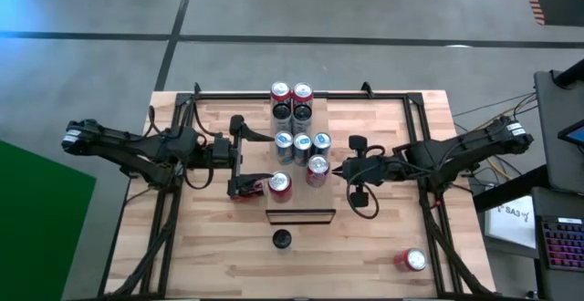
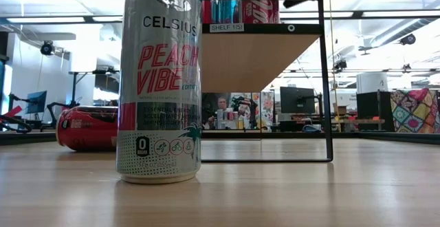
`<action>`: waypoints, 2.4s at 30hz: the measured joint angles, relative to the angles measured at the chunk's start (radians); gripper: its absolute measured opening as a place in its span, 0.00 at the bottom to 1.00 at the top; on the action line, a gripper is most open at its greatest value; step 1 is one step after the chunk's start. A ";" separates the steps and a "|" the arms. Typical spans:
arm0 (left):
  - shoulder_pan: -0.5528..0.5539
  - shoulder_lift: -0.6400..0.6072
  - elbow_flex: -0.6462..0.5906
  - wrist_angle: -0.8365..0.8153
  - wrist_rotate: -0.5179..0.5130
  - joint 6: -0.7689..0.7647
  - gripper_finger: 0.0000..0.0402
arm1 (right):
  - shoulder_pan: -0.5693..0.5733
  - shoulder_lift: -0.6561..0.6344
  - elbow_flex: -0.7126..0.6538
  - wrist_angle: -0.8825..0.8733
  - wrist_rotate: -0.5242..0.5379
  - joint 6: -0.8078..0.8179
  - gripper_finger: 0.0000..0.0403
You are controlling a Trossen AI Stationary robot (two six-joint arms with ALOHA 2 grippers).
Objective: Place canned beverage on shelf
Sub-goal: Put the red white soda can on the shelf
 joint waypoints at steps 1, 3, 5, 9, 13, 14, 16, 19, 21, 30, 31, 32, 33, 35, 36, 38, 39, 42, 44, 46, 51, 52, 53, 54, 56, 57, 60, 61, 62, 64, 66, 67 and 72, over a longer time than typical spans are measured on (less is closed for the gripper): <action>0.000 0.000 0.000 0.000 0.000 0.000 0.92 | 0.000 0.000 -0.012 0.016 0.000 -0.006 0.02; 0.000 0.000 0.000 0.000 0.000 0.000 0.92 | -0.006 0.000 -0.030 0.048 0.001 -0.018 0.02; 0.000 0.000 0.000 0.001 0.000 0.000 0.92 | -0.013 0.002 -0.044 0.078 0.001 -0.023 0.02; 0.000 0.000 0.000 0.007 0.000 0.000 0.92 | -0.018 0.006 -0.066 0.124 0.011 -0.049 0.02; 0.000 0.000 0.000 0.007 0.000 0.000 0.92 | -0.018 0.006 -0.082 0.176 0.008 -0.068 0.02; 0.000 0.000 0.000 0.007 0.000 0.000 0.92 | -0.019 0.006 -0.082 0.178 0.008 -0.071 0.02; 0.000 0.000 0.000 0.007 0.000 0.000 0.92 | -0.020 0.006 -0.087 0.197 0.008 -0.079 0.02; 0.000 0.000 0.000 0.007 0.000 0.006 0.92 | -0.020 0.006 -0.096 0.245 0.008 -0.102 0.02; 0.000 0.000 0.000 0.007 0.000 0.016 0.92 | -0.021 0.006 -0.099 0.273 0.008 -0.124 0.02; 0.000 0.000 0.000 0.015 0.000 0.024 0.92 | -0.021 0.006 -0.100 0.324 0.008 -0.172 0.02; 0.000 0.000 0.000 0.015 0.000 0.026 0.92 | -0.021 0.006 -0.100 0.318 0.008 -0.172 0.02; 0.000 0.000 0.000 0.015 0.000 0.026 0.92 | -0.021 0.006 -0.100 0.312 0.008 -0.170 0.02; 0.000 0.000 0.000 0.015 0.000 0.026 0.92 | -0.021 0.005 -0.100 0.306 0.008 -0.164 0.02; 0.000 0.000 0.000 0.015 0.000 0.026 0.92 | -0.021 0.004 -0.100 0.287 0.008 -0.151 0.02; 0.000 0.000 0.000 0.014 0.000 0.026 0.92 | -0.022 0.005 -0.100 0.279 0.008 -0.146 0.02; 0.000 0.000 0.000 0.014 0.000 0.026 0.92 | -0.027 0.011 -0.101 0.268 0.008 -0.136 0.02; 0.000 0.000 0.000 0.014 0.000 0.026 0.92 | -0.030 0.019 -0.101 0.268 0.008 -0.132 0.02; 0.000 0.000 0.000 0.014 0.000 0.037 0.92 | -0.036 0.040 -0.102 0.272 0.008 -0.127 0.02; 0.000 0.000 0.000 0.014 0.000 0.040 0.92 | -0.037 0.053 -0.102 0.279 0.008 -0.132 0.02; 0.000 0.000 0.000 0.014 0.000 0.040 0.92 | -0.038 0.068 -0.102 0.302 0.008 -0.145 0.02; 0.000 0.000 0.000 0.014 0.000 0.040 0.92 | -0.039 0.089 -0.102 0.367 0.008 -0.186 0.02; 0.000 0.000 0.000 0.014 0.000 0.040 0.92 | -0.041 0.089 -0.102 0.374 0.008 -0.194 0.02; 0.000 0.000 0.000 0.014 0.000 0.040 0.92 | -0.043 0.090 -0.102 0.382 0.008 -0.197 0.02; 0.000 0.000 0.000 0.014 0.000 0.040 0.92 | -0.044 0.092 -0.102 0.392 0.008 -0.200 0.02; 0.000 0.000 0.000 0.013 0.000 0.041 0.92 | -0.048 0.093 -0.102 0.403 0.008 -0.206 0.02; 0.000 0.000 0.000 0.013 0.000 0.041 0.92 | -0.049 0.093 -0.102 0.407 0.008 -0.211 0.02; 0.000 0.000 0.000 0.013 0.000 0.042 0.92 | -0.053 0.099 -0.102 0.441 0.007 -0.221 0.02; 0.000 0.000 0.000 0.013 0.000 0.045 0.92 | -0.054 0.100 -0.102 0.445 0.007 -0.223 0.02; 0.000 0.000 0.000 0.013 0.000 0.047 0.92 | -0.054 0.101 -0.102 0.446 0.004 -0.224 0.02; 0.000 0.000 0.000 0.013 0.000 0.048 0.92 | -0.056 0.103 -0.102 0.458 -0.008 -0.227 0.02; 0.000 0.000 0.000 0.013 0.000 0.048 0.92 | -0.058 0.104 -0.102 0.463 -0.013 -0.228 0.02; 0.000 0.000 0.000 0.013 0.000 0.048 0.92 | -0.058 0.105 -0.102 0.462 -0.014 -0.231 0.02; 0.000 0.000 0.000 0.012 0.000 0.048 0.92 | -0.059 0.105 -0.102 0.445 -0.017 -0.227 0.02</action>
